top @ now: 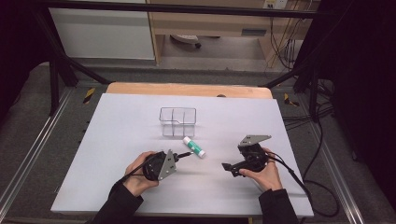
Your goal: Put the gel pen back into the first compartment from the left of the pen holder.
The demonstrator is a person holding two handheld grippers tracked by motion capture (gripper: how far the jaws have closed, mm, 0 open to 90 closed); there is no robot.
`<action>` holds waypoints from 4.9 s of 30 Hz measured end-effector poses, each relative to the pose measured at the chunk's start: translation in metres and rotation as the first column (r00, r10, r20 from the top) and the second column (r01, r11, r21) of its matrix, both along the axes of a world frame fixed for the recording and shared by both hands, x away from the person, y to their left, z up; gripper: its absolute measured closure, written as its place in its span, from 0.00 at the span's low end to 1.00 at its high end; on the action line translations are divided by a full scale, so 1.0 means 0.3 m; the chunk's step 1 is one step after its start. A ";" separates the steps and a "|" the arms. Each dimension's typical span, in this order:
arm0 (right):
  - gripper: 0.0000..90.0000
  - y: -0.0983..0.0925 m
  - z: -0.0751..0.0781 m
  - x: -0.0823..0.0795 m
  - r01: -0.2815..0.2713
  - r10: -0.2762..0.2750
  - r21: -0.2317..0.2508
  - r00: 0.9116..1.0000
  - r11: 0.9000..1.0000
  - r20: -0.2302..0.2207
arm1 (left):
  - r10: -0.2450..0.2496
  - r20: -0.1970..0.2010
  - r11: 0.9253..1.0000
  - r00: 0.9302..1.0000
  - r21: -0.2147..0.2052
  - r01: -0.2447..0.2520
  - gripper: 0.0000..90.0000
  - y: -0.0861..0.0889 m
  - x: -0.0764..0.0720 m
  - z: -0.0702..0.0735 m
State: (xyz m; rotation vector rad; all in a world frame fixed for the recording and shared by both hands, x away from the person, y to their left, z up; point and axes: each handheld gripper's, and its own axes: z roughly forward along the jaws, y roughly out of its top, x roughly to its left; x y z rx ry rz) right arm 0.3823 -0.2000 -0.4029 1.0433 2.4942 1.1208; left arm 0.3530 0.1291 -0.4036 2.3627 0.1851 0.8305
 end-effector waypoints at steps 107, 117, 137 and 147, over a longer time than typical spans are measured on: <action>0.01 -0.232 -0.121 -0.058 0.098 -0.098 0.036 0.995 0.995 0.002 | 0.354 -0.294 0.724 0.888 -0.515 -0.459 0.87 0.077 0.507 0.142; 0.01 -0.232 -0.120 -0.059 0.096 -0.096 0.037 0.995 0.995 -0.002 | 0.354 -0.309 0.731 0.883 -0.498 -0.467 0.87 0.094 0.494 0.090; 0.01 -0.231 -0.121 -0.059 0.093 -0.093 0.035 0.996 0.995 -0.002 | 0.365 -0.330 0.744 0.871 -0.459 -0.486 0.87 0.098 0.487 0.038; 0.01 -0.230 -0.120 -0.061 0.096 -0.096 0.036 0.995 0.995 -0.004 | 0.347 -0.332 0.752 0.877 -0.460 -0.472 0.71 0.141 0.454 0.087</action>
